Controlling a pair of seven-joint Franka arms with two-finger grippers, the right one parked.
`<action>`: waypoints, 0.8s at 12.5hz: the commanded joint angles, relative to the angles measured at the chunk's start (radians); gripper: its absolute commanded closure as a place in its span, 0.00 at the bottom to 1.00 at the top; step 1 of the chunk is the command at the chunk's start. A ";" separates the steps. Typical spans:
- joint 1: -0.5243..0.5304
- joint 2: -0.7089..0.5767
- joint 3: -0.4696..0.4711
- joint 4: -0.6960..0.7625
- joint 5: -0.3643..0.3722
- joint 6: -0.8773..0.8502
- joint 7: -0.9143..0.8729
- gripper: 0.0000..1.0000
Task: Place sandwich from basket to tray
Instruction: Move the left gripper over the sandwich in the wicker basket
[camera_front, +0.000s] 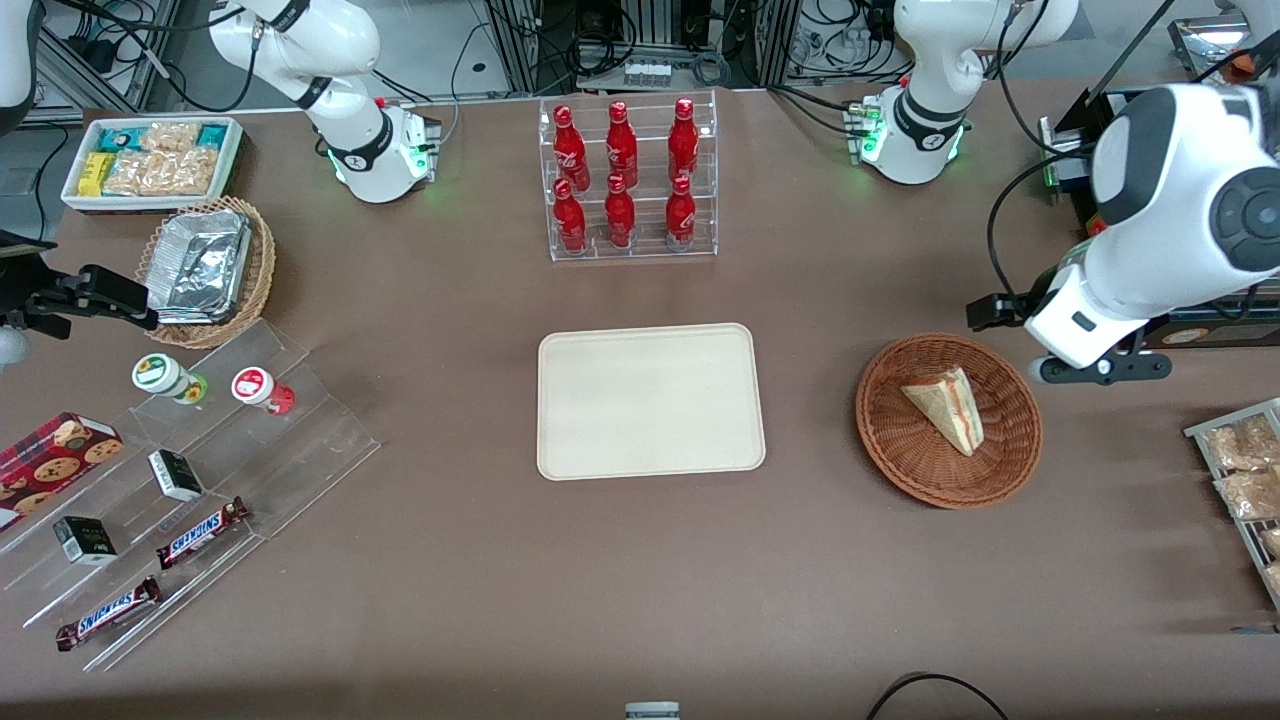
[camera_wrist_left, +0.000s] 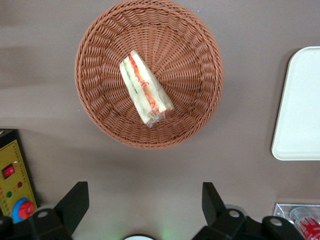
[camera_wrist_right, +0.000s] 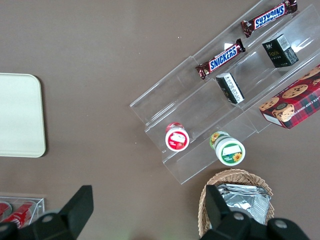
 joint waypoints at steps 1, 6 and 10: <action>0.000 -0.013 0.002 -0.110 0.014 0.127 -0.015 0.00; 0.000 0.055 0.002 -0.197 0.014 0.310 -0.152 0.00; 0.000 0.077 0.004 -0.213 0.017 0.358 -0.266 0.00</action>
